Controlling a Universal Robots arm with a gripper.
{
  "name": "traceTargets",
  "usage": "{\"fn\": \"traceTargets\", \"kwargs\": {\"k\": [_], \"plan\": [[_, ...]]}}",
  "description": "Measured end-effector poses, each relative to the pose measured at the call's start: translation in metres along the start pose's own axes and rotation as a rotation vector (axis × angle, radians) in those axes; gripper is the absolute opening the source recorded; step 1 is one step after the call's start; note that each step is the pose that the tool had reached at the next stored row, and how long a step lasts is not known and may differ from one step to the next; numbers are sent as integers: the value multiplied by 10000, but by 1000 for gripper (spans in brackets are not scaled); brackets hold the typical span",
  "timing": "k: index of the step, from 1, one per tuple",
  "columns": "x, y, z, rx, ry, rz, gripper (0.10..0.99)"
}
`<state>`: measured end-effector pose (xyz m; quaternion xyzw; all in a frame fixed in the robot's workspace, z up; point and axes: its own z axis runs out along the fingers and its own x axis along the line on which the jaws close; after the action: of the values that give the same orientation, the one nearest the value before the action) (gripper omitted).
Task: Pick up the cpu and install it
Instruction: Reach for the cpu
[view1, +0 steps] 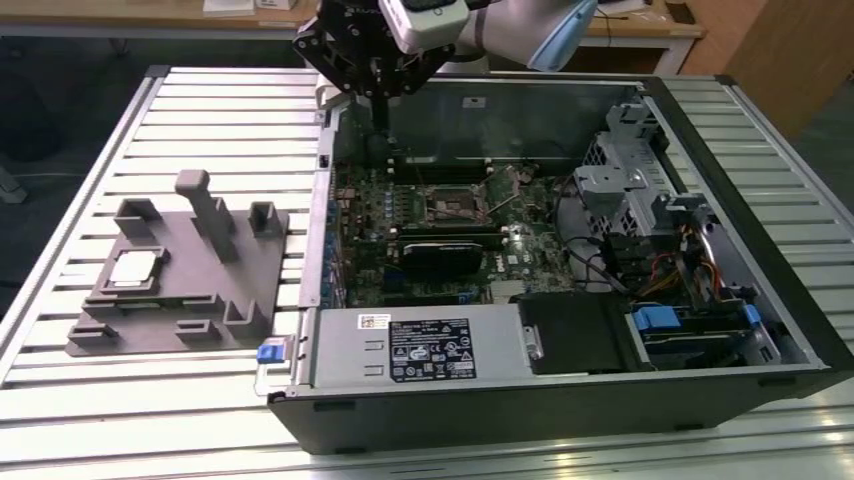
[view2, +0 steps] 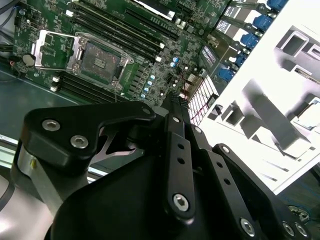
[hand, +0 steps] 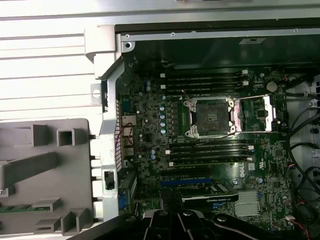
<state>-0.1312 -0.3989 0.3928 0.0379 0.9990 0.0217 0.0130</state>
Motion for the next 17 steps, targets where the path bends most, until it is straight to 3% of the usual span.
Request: {"fn": "traceTargets", "kwargs": {"k": [17], "plan": [[94, -7, 3, 0, 1, 1, 106]]}}
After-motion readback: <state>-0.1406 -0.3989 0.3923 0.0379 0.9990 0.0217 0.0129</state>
